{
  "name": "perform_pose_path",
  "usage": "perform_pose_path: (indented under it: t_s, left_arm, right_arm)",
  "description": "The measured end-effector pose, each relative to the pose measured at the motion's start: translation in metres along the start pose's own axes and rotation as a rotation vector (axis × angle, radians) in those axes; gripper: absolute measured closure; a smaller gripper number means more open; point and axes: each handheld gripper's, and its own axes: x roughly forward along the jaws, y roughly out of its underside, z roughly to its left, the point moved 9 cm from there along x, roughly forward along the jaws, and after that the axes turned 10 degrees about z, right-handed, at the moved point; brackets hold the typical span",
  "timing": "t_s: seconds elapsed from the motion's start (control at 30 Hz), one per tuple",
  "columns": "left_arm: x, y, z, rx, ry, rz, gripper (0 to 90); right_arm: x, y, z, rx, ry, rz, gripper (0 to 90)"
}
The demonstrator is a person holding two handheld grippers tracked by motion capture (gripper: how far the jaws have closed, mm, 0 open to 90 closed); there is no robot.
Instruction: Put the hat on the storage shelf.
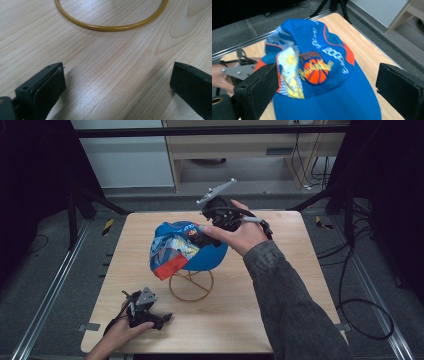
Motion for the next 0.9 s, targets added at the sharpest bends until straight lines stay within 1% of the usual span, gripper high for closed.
perform_pose_path:
  t_s: [0.07, 0.17, 0.2, 0.27, 0.3, 0.37, 0.43, 0.47, 0.5, 0.57, 0.6, 0.63, 0.67, 0.77, 0.8, 0.83, 0.9]
  left_arm:
    - [0.000, 0.000, 0.000, 0.000, 0.000, 0.000, 0.0]
    - [0.000, 0.000, 0.000, 0.000, 0.001, 0.000, 0.0]
    - [0.000, 0.000, 0.000, 0.000, 0.001, 0.000, 0.0]
    - [0.000, 0.000, 0.000, 0.000, 0.001, -0.001, 0.0]
    - [0.000, 0.000, 0.000, 0.000, 0.000, 0.000, 0.0]
    - [0.000, 0.000, 0.000, 0.000, 0.000, 0.000, 0.0]
    - [0.000, 0.000, 0.000, 0.000, 0.000, 0.000, 0.0]
    - [0.000, 0.000, 0.000, 0.000, 0.000, 0.000, 0.0]
    - [0.000, 0.000, 0.000, 0.000, 0.000, 0.000, 0.0]
    - [0.000, 0.000, 0.000, 0.000, 0.000, 0.000, 0.0]
    - [0.000, 0.000, 0.000, 0.000, 0.000, 0.000, 0.0]
    - [0.000, 0.000, 0.000, 0.000, 0.000, 0.000, 0.0]
    - [0.000, 0.000, 0.000, 0.000, 0.001, 0.000, 0.0]
    - [0.000, 0.000, 0.000, 0.000, 0.000, -0.002, 0.0]
    - [0.000, 0.000, 0.000, 0.000, 0.000, -0.002, 0.0]
    - [0.000, 0.000, 0.000, 0.000, 0.000, -0.002, 0.0]
    - [0.000, 0.000, 0.000, -0.001, 0.000, -0.002, 0.0]
  right_arm:
    - [0.000, 0.005, -0.004, 0.004, 0.010, 0.001, 5.9]
    - [-0.002, 0.010, -0.006, 0.002, 0.008, -0.006, 6.1]
    - [-0.004, 0.012, -0.010, 0.011, 0.022, -0.016, 8.2]
    - [-0.008, 0.015, -0.014, 0.020, 0.036, -0.025, 9.5]
    - [-0.012, 0.019, -0.017, 0.018, 0.057, -0.028, 10.1]
    - [-0.018, 0.023, -0.020, 0.022, 0.072, -0.036, 10.0]
    - [-0.026, 0.027, -0.022, 0.021, 0.084, -0.057, 10.1]
    - [-0.026, 0.027, -0.022, 0.021, 0.084, -0.057, 10.1]
    - [-0.034, 0.032, -0.024, 0.025, 0.095, -0.070, 10.3]
    - [-0.041, 0.038, -0.027, 0.029, 0.103, -0.080, 10.4]
    - [-0.041, 0.038, -0.027, 0.029, 0.103, -0.080, 10.4]
    - [-0.044, 0.042, -0.028, 0.032, 0.106, -0.080, 10.5]
    - [-0.050, 0.048, -0.032, 0.041, 0.119, -0.083, 11.1]
    - [-0.056, 0.059, -0.036, 0.046, 0.125, -0.083, 11.1]
    - [-0.056, 0.061, -0.037, 0.051, 0.127, -0.086, 11.1]
    - [-0.057, 0.070, -0.040, 0.061, 0.133, -0.081, 11.1]
    - [-0.058, 0.078, -0.044, 0.074, 0.144, -0.088, 11.1]
